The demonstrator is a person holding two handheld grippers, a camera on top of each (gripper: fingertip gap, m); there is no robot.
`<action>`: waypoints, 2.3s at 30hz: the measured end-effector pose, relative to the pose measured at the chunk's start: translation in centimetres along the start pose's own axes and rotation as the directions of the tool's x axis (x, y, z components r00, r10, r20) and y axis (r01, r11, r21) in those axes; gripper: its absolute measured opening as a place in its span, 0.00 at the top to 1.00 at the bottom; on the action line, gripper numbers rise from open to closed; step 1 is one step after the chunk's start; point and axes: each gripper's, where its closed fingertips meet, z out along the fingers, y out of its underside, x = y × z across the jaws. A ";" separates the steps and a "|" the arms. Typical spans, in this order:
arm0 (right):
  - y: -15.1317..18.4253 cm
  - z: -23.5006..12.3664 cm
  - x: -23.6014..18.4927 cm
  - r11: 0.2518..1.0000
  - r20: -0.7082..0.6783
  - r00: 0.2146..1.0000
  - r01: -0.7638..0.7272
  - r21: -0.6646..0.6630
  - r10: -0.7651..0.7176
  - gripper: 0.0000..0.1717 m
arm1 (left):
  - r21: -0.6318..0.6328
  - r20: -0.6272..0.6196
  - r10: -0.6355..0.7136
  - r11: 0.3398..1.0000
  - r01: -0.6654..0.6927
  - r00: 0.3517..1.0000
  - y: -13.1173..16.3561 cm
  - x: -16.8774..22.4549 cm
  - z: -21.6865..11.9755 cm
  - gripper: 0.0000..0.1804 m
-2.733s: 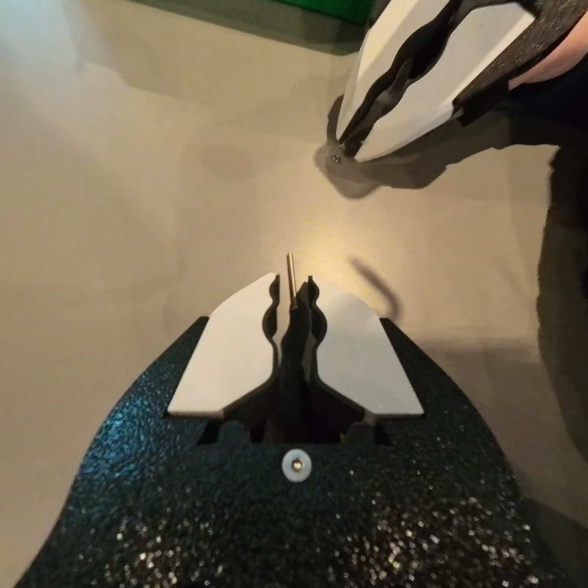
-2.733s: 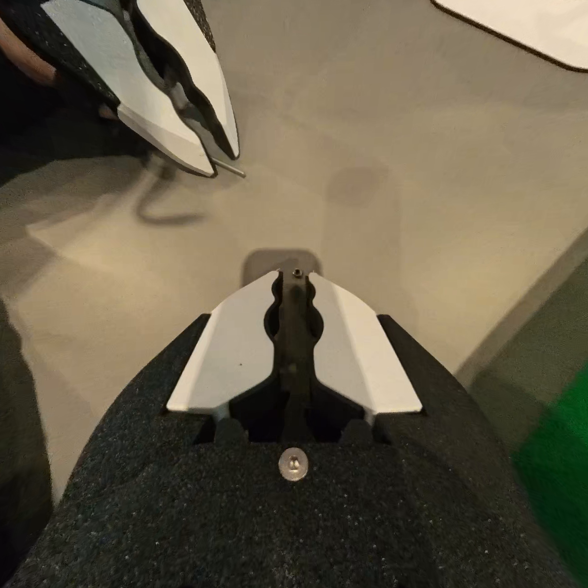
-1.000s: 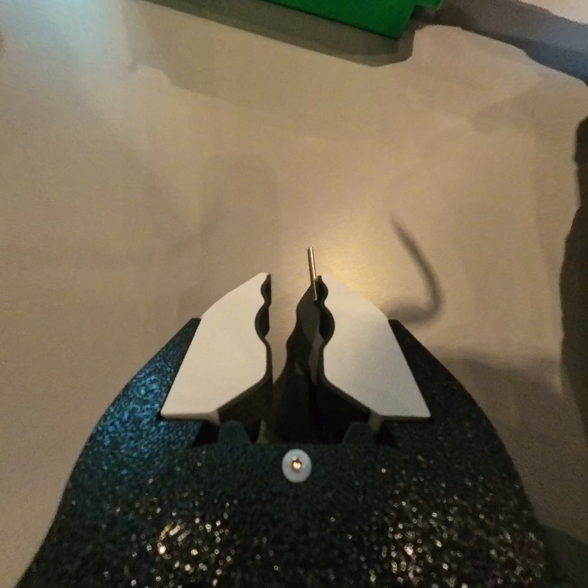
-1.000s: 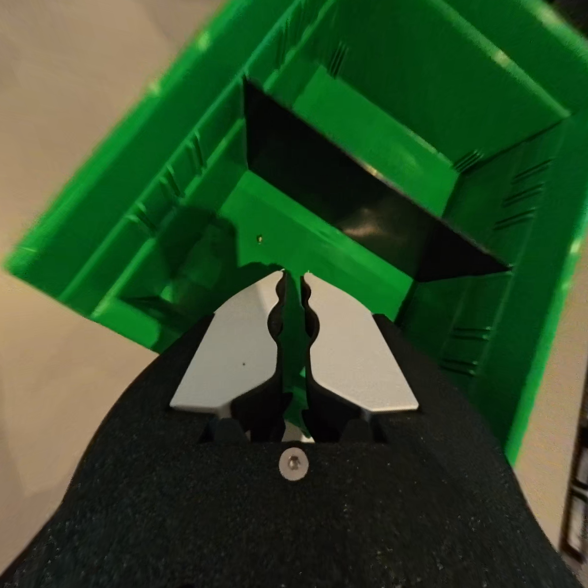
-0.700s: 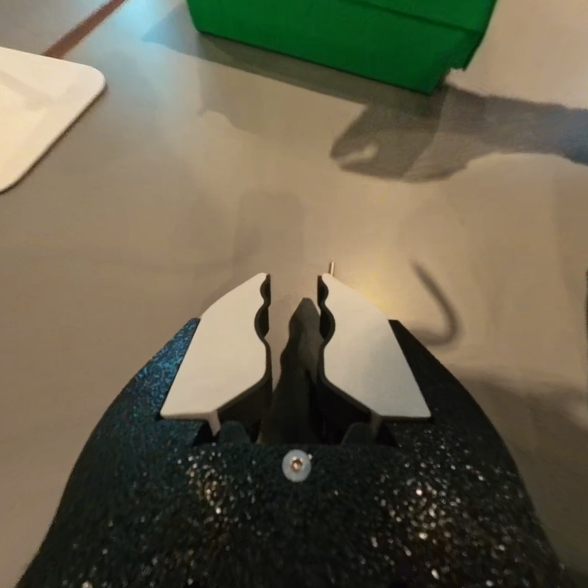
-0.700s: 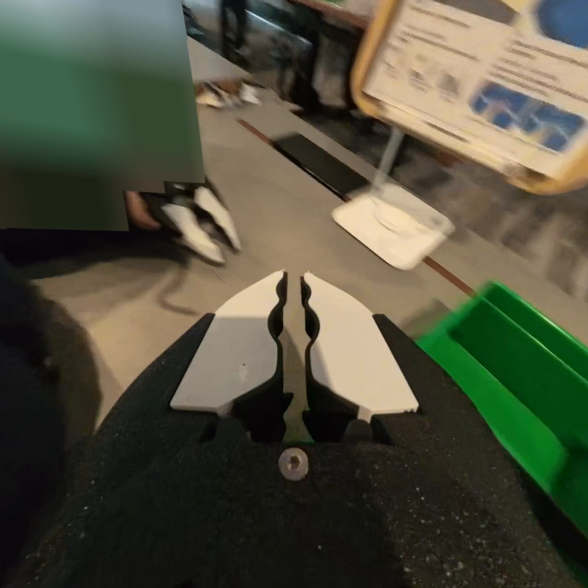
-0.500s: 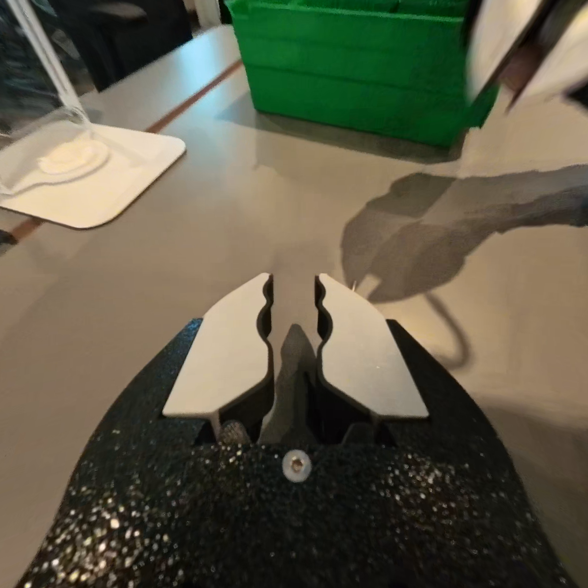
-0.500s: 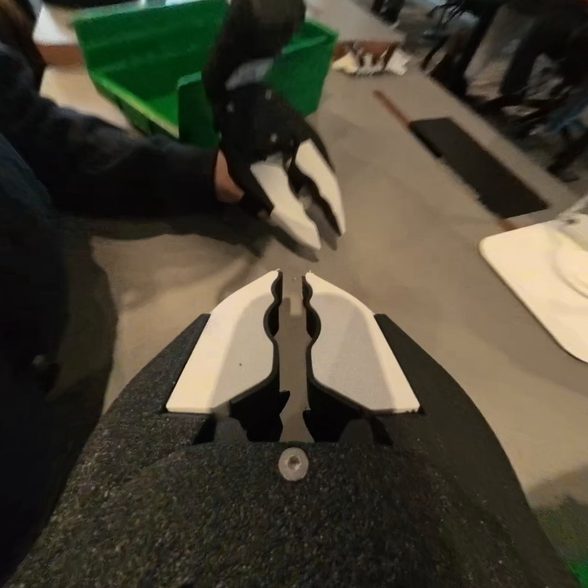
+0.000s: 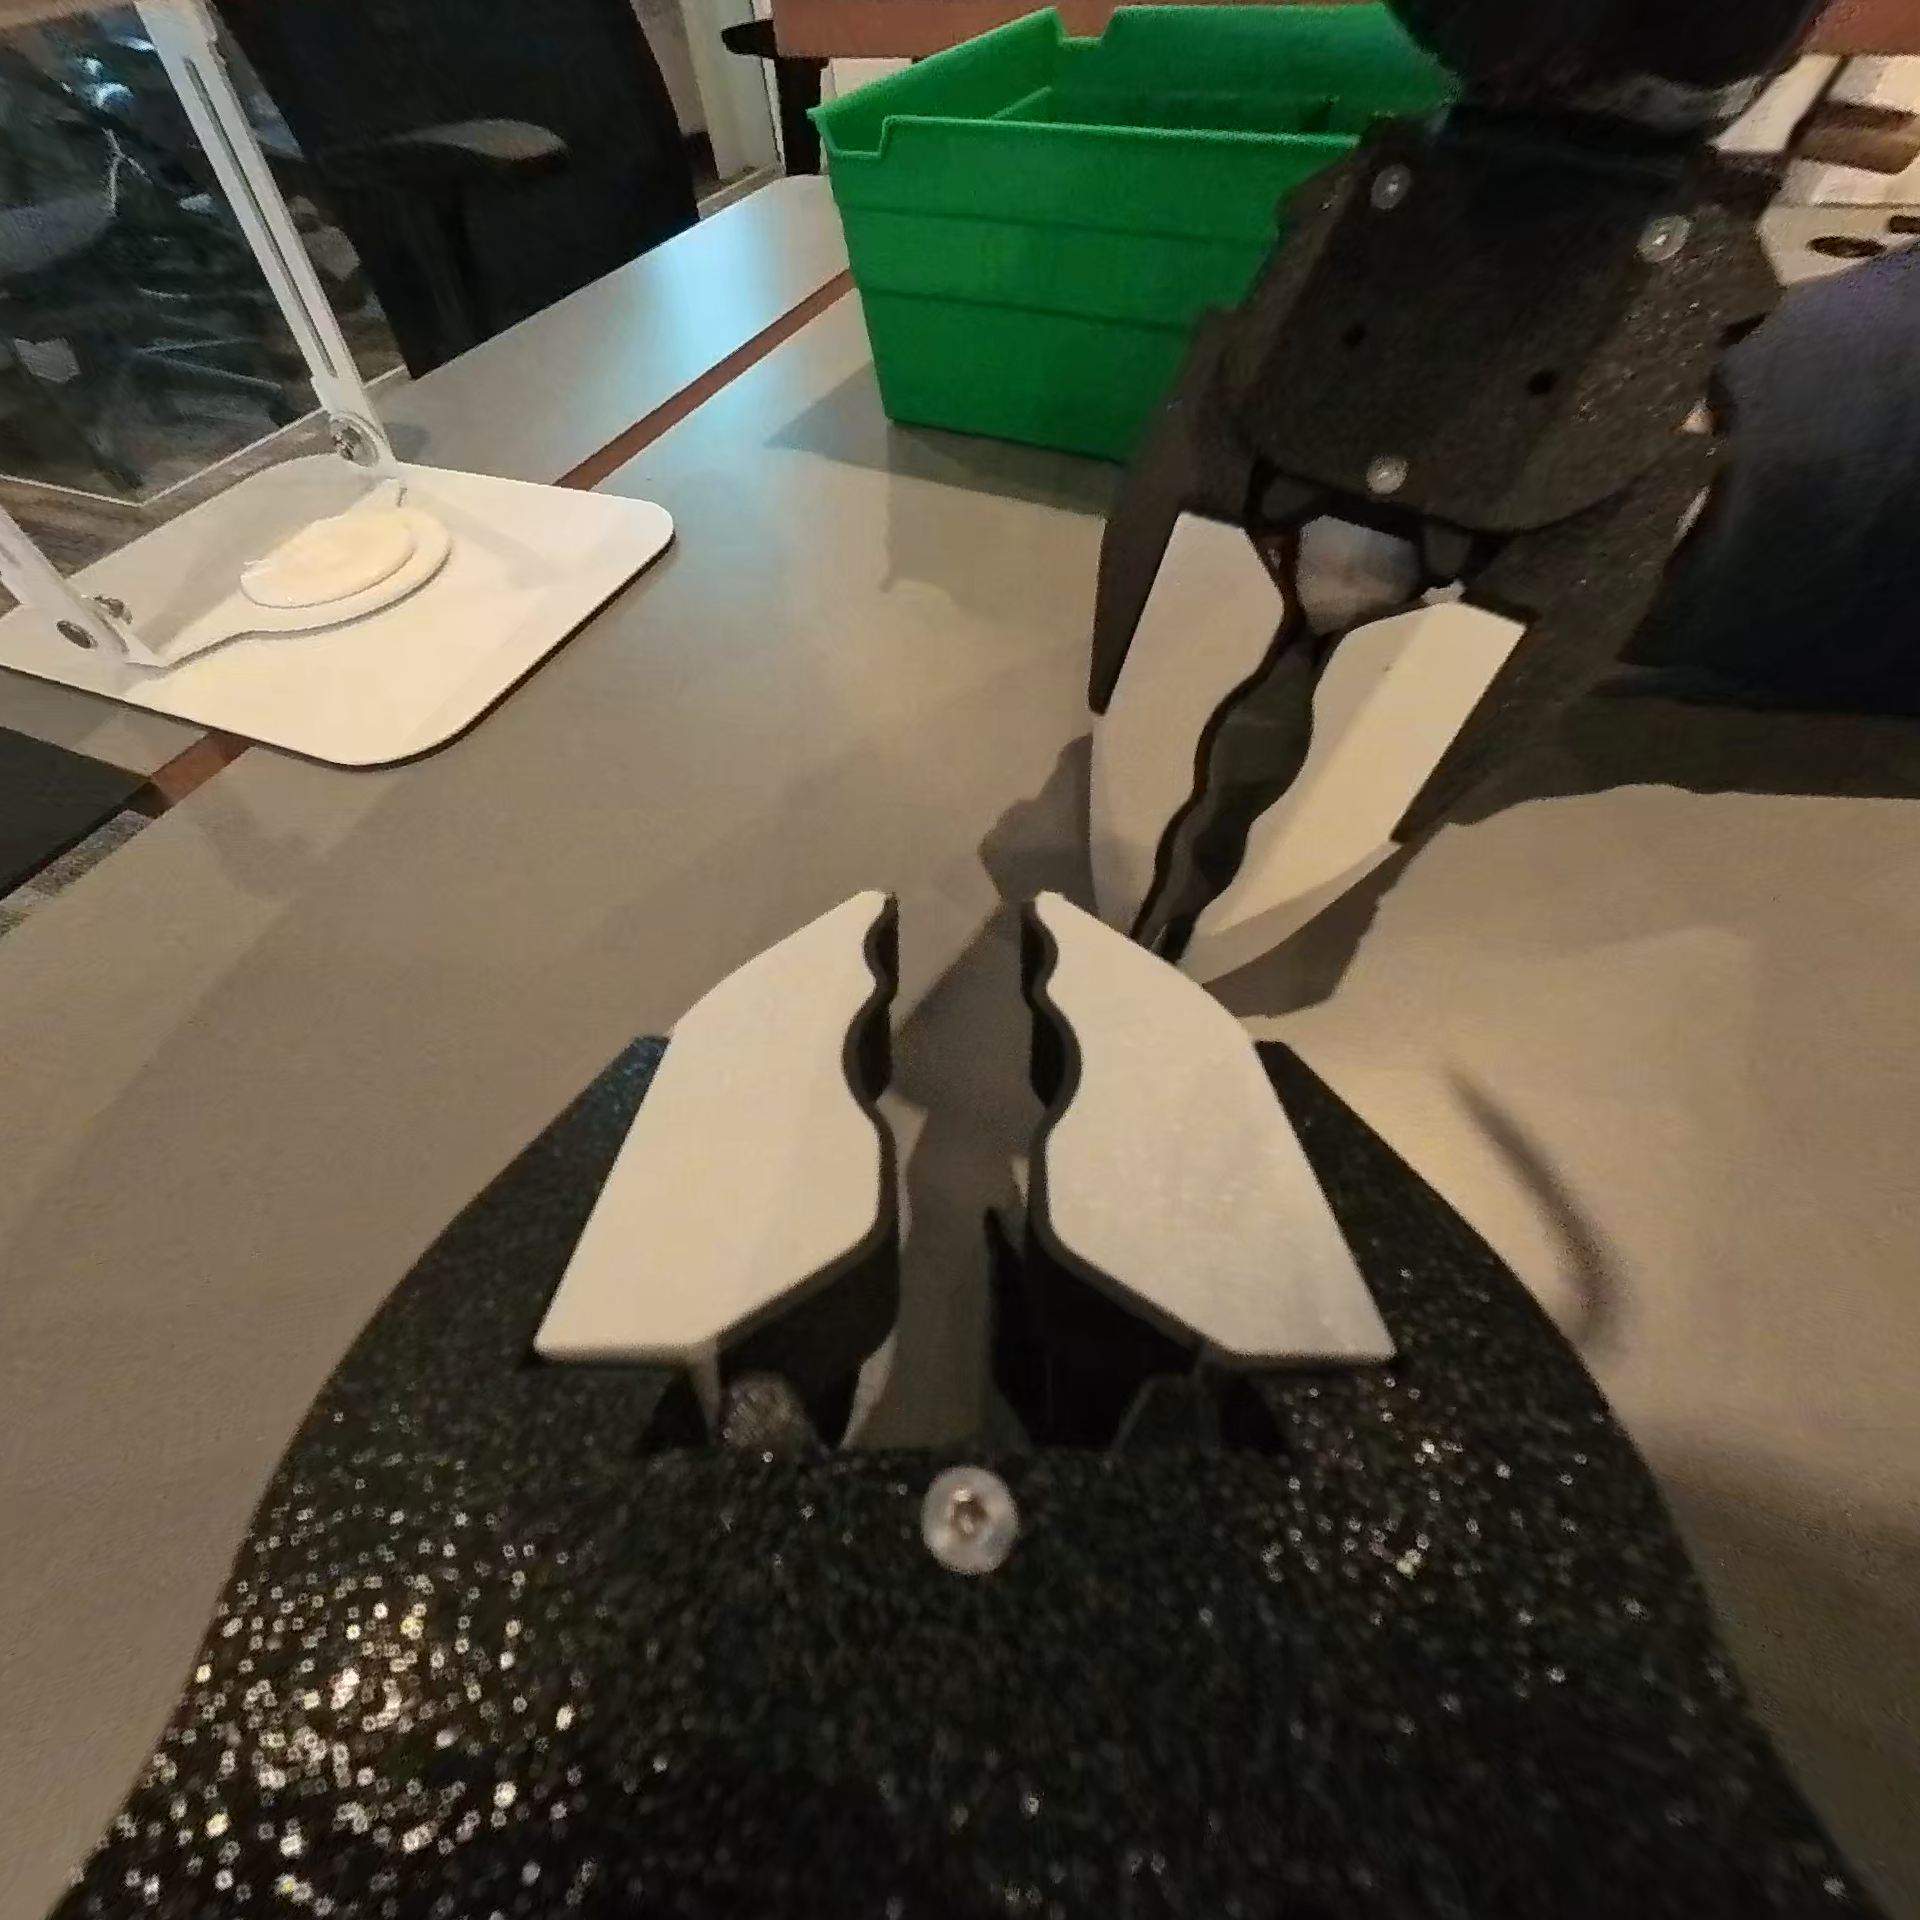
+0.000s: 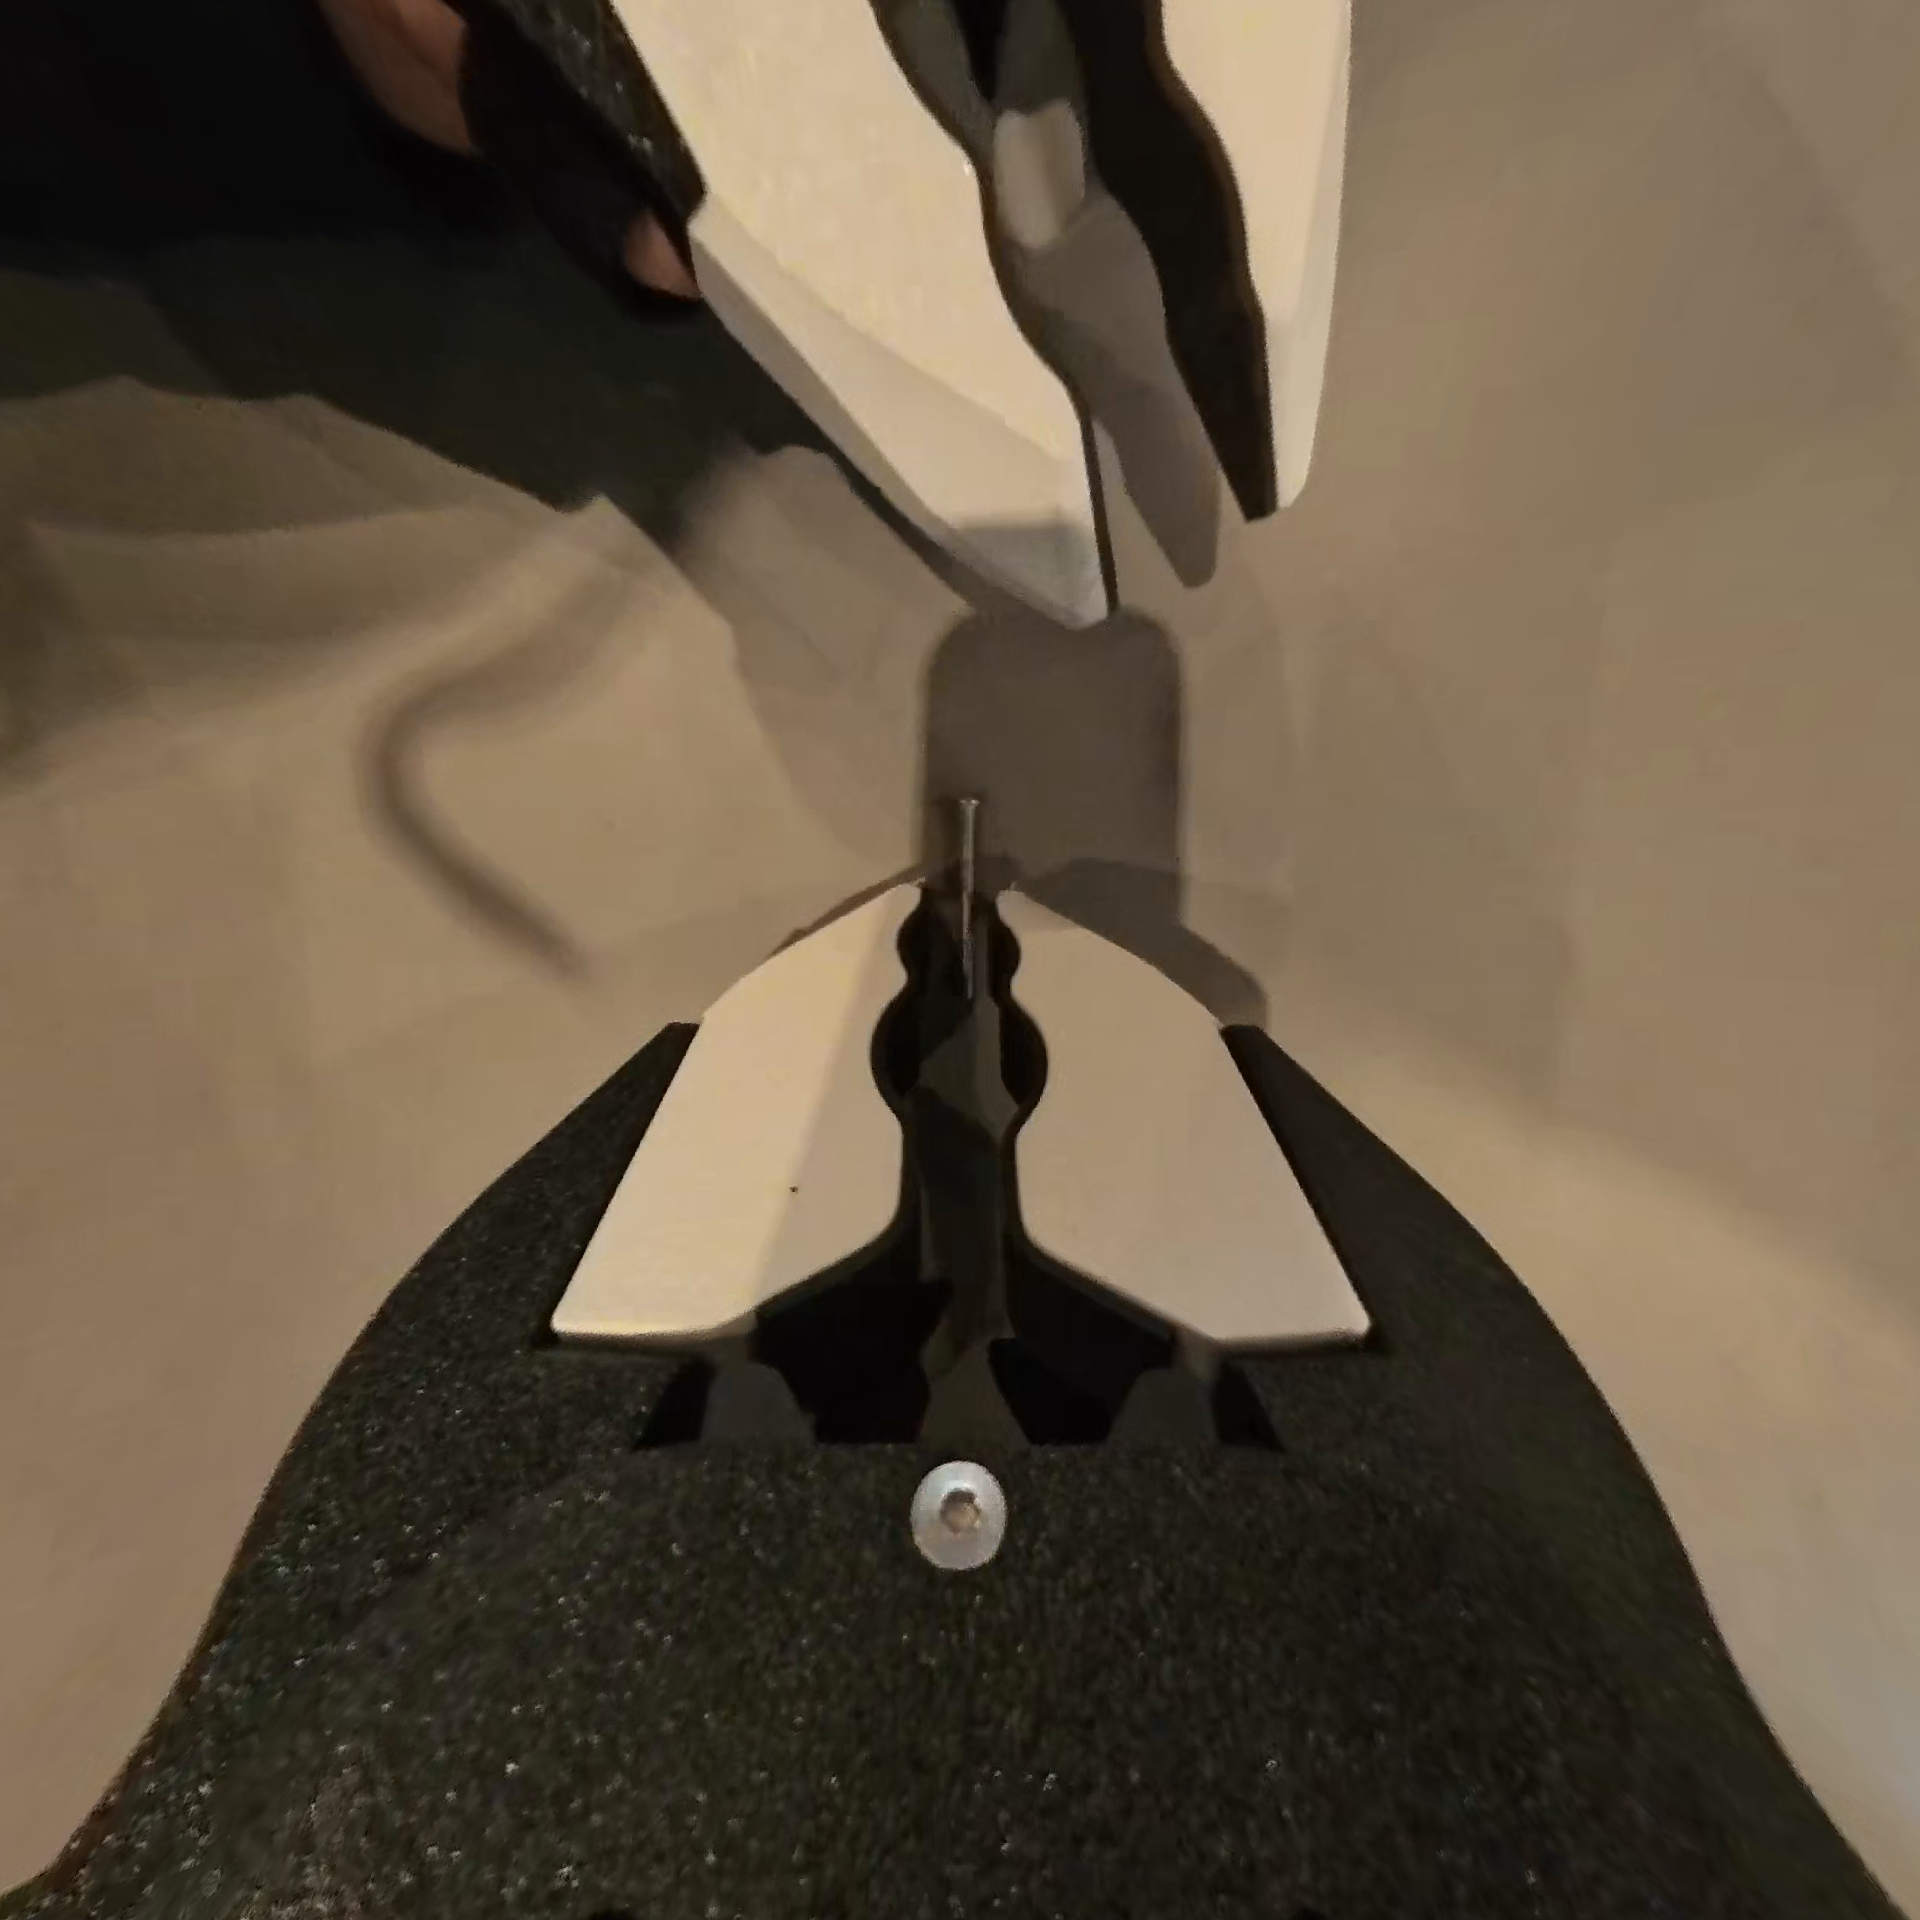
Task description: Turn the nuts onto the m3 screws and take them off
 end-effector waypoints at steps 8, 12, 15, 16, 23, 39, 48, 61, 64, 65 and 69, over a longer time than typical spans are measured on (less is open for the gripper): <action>0.0 0.0 0.0 1.000 -0.004 1.000 0.005 -0.030 -0.005 0.98 | -0.005 -0.004 0.000 1.000 0.000 1.000 0.1 0.1 0.1 0.88; -0.8 -1.1 0.5 0.999 -0.060 0.998 -0.004 0.032 0.006 0.99 | -0.008 -0.004 0.001 1.000 -0.001 1.000 0.1 0.1 0.1 0.88; -1.8 -3.6 1.1 0.995 -0.126 0.991 -0.044 0.089 0.055 0.99 | -0.011 -0.005 0.001 1.000 -0.001 1.000 0.1 0.1 0.1 0.88; -2.2 -5.1 1.2 0.992 -0.154 0.985 -0.057 0.111 0.074 0.99 | -0.011 -0.004 0.001 1.000 -0.001 1.000 0.1 0.1 0.1 0.89; 2.0 -23.3 8.2 0.979 -0.597 0.777 -0.130 0.160 0.200 0.99 | -0.010 -0.004 -0.002 1.000 0.002 1.000 0.1 0.1 0.1 0.89; 25.1 -20.1 18.5 0.791 -0.140 0.988 -0.137 -0.597 0.066 0.99 | -0.022 -0.008 0.013 1.000 -0.013 1.000 0.3 0.3 0.2 0.89; 26.4 -19.6 18.2 0.747 -0.078 0.995 -0.103 -0.657 0.068 0.99 | -0.024 -0.011 0.011 1.000 -0.011 1.000 0.3 0.3 0.2 0.90; 23.2 -24.0 18.4 0.803 -0.311 0.936 -0.313 -0.508 0.168 0.96 | -0.022 -0.013 0.010 1.000 -0.011 1.000 0.3 0.3 0.2 0.89; 18.0 -25.9 16.9 0.870 -0.431 0.875 -0.376 -0.320 0.220 1.00 | -0.023 -0.012 0.012 1.000 -0.012 1.000 0.3 0.3 0.2 0.89; 15.7 -26.1 15.7 0.895 -0.443 0.861 -0.379 -0.235 0.248 1.00 | -0.023 -0.011 0.013 1.000 -0.013 1.000 0.3 0.2 0.3 0.90; 6.0 -23.9 8.2 0.935 -0.338 0.872 -0.341 0.103 0.355 1.00 | -0.025 -0.008 0.017 1.000 -0.018 1.000 0.3 0.2 0.3 0.90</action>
